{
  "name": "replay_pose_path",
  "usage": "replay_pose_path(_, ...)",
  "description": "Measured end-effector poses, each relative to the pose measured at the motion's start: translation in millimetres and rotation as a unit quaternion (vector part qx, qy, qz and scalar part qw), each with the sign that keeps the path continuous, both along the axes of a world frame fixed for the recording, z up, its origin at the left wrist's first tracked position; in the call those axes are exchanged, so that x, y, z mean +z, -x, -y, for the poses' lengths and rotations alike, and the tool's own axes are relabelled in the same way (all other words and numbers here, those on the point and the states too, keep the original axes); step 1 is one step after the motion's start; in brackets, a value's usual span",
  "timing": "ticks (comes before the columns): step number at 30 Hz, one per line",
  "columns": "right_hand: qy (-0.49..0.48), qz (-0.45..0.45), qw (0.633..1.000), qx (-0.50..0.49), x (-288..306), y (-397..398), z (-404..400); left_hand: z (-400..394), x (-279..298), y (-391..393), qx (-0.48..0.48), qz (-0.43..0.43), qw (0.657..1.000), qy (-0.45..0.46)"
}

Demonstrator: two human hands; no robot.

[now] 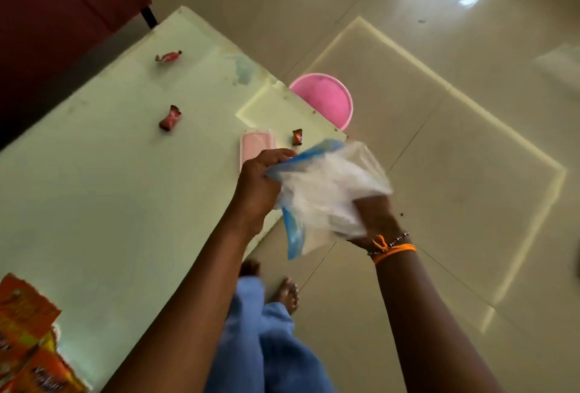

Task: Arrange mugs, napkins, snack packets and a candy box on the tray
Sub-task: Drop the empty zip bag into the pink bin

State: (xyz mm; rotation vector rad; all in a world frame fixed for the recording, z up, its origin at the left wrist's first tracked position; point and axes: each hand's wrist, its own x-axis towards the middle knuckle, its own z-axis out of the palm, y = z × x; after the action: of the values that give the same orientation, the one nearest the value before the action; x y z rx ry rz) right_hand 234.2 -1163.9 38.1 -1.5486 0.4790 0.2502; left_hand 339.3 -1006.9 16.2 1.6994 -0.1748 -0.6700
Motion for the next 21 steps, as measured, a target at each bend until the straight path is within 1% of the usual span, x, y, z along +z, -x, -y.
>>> replay_pose_path(1,-0.042,-0.003,0.999,0.002,-19.0,-3.1,15.6,10.3,-0.3,-6.5,0.034,-0.016,0.999,-0.008)
replay_pose_path(2,-0.051,-0.041,0.998,0.003,-24.6,-6.6,23.5,19.9,0.0,-13.1,0.044,-0.017,0.999,-0.025)
replay_pose_path(3,-0.065,-0.067,0.995,-0.028,-32.0,-10.9,35.0,28.5,-0.6,-20.4,0.027,0.011,0.999,-0.039)
replay_pose_path(4,-0.067,-0.077,0.995,-0.006,-36.8,-14.0,48.1,38.9,-0.7,-27.9,0.003,0.040,0.998,-0.056)
replay_pose_path(5,-0.095,-0.136,0.986,-0.014,-39.9,-25.8,60.9,47.8,-4.6,-34.3,-0.017,0.058,0.996,-0.062)
replay_pose_path(6,-0.108,-0.167,0.979,-0.034,-42.9,-33.3,73.5,58.0,-10.5,-41.9,-0.032,0.064,0.995,-0.070)
replay_pose_path(8,-0.077,-0.165,0.976,-0.116,-44.0,-56.2,92.4,79.1,-17.9,-61.6,-0.051,0.048,0.994,-0.083)
replay_pose_path(9,-0.048,-0.152,0.976,-0.149,-47.4,-67.6,103.1,89.6,-24.2,-72.4,-0.053,0.024,0.995,-0.076)
replay_pose_path(11,0.006,-0.133,0.969,-0.209,-52.3,-91.8,123.8,104.5,-29.6,-93.2,-0.037,-0.052,0.997,-0.053)
replay_pose_path(12,-0.012,-0.130,0.959,-0.250,-55.0,-106.5,132.7,109.3,-32.5,-104.4,-0.024,-0.075,0.995,-0.055)
replay_pose_path(14,-0.026,-0.127,0.933,-0.335,-71.0,-135.8,148.0,114.7,-36.9,-127.5,0.003,-0.075,0.994,-0.078)
replay_pose_path(15,-0.026,-0.128,0.922,-0.363,-80.9,-148.8,153.2,114.8,-37.5,-136.4,0.016,-0.070,0.994,-0.087)
replay_pose_path(18,-0.015,-0.161,0.906,-0.391,-114.2,-188.1,162.2,117.0,-47.6,-163.8,0.038,-0.080,0.991,-0.102)
replay_pose_path(21,-0.008,-0.197,0.908,-0.370,-151.2,-223.6,161.1,118.0,-63.5,-180.2,0.045,-0.089,0.989,-0.106)
